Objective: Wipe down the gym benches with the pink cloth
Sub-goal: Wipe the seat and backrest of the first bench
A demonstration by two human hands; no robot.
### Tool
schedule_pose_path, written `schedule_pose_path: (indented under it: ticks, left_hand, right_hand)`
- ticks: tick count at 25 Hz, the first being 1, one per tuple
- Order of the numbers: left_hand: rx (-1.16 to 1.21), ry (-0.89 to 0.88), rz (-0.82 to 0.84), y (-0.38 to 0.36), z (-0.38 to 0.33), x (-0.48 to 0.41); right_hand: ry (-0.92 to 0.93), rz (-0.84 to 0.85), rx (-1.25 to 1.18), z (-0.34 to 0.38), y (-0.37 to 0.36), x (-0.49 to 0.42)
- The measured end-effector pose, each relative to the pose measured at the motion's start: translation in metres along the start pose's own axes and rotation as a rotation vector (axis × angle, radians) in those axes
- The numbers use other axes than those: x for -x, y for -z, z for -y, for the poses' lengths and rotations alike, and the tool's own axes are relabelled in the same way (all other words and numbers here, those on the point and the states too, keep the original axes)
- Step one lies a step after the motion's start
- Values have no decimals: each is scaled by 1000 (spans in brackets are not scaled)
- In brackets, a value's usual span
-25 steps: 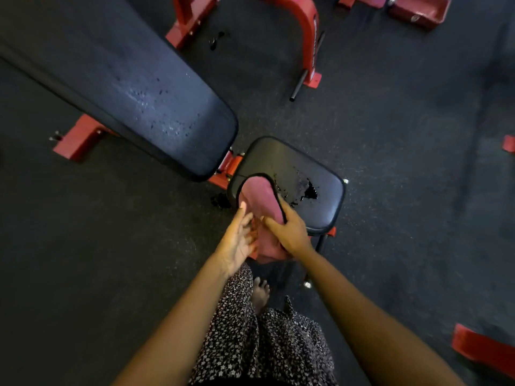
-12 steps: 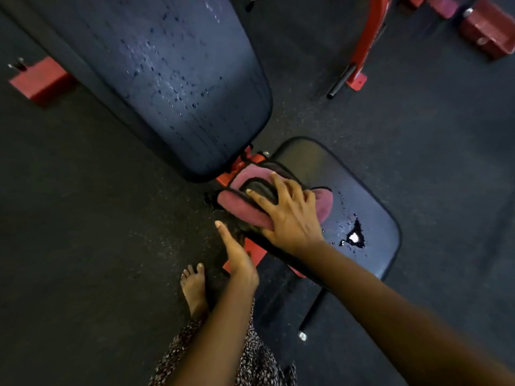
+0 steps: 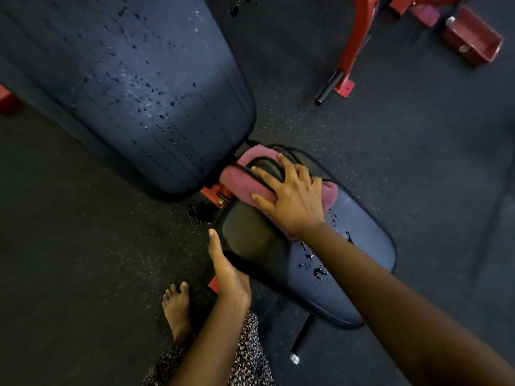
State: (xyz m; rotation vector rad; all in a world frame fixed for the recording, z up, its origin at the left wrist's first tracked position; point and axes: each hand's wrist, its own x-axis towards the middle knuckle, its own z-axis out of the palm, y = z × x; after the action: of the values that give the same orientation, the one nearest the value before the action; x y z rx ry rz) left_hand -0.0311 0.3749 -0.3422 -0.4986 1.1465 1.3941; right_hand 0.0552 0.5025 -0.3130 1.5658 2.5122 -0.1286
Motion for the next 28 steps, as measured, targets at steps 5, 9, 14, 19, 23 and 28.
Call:
schedule_pose_path:
  ticks: [5, 9, 14, 19, 23, 28]
  left_hand:
    - [-170, -27, 54, 10, 1, -4]
    - [-333, -16, 123, 16, -11, 8]
    - [-785, -192, 60, 14, -22, 54]
    - [-1199, -620, 283, 1, -15, 82]
    - [-1501, -860, 479, -8, 1, 53]
    - [-1793, -1052, 673, -32, 28, 26]
  right_hand:
    - [-253, -44, -74, -52, 4, -19]
    - [-393, -41, -144, -63, 6, -5]
    - [-335, -66, -120, -32, -1, 42]
    - [-248, -96, -148, 0, -21, 136]
    - [-247, -89, -114, 2, -37, 193]
    - [-456, -143, -163, -42, -36, 191]
